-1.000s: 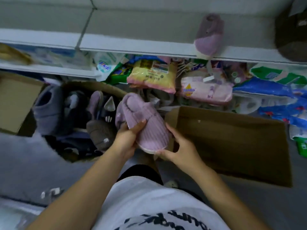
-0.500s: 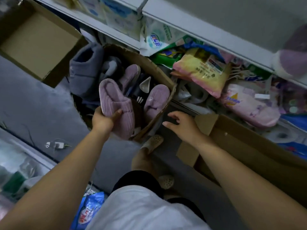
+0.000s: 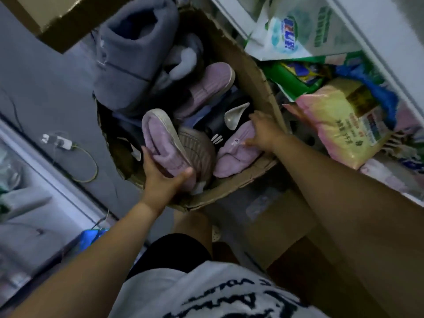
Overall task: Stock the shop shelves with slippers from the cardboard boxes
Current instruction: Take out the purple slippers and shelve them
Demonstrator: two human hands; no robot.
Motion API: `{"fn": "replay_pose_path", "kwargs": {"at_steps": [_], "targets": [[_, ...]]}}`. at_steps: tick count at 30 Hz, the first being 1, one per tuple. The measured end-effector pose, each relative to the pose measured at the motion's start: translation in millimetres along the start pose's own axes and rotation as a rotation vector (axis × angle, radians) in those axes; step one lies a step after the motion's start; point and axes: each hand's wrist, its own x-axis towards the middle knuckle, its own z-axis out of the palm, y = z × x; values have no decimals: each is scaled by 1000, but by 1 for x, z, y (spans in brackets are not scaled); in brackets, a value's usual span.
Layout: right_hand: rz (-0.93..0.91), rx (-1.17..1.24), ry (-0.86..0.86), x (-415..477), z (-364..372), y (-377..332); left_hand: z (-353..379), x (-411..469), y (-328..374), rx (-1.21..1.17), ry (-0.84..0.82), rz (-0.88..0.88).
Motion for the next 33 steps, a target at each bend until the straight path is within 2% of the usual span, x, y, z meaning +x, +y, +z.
{"fn": "replay_pose_path", "kwargs": {"at_steps": [4,9,11,15,18,20,22,24,27,31,33], "targets": [[10,-102,-119,26,4,8,5,-2,-9,140,24,50],[2,-265,-117,34,0,7,18,4,-1,288,58,19],[-10,-225,-127,29,-5,6,23,5,2,323,63,-22],[-60,6,-111,6,-14,5,26,4,5,323,22,-60],[-84,124,-1,-25,-19,3,25,-4,13,303,26,-75],[-54,187,103,-53,-22,6,30,-16,26,306,89,-95],[-10,261,203,-85,-26,10,38,-29,38,322,228,-10],[55,364,317,-119,-26,16,45,-42,47,337,303,158],[140,622,463,-176,-17,27,62,-61,63,282,144,240],[229,1111,633,-255,15,42,106,-106,88,58,-202,55],[235,1268,740,-293,35,51,129,-136,100,-76,-445,-67]]}}
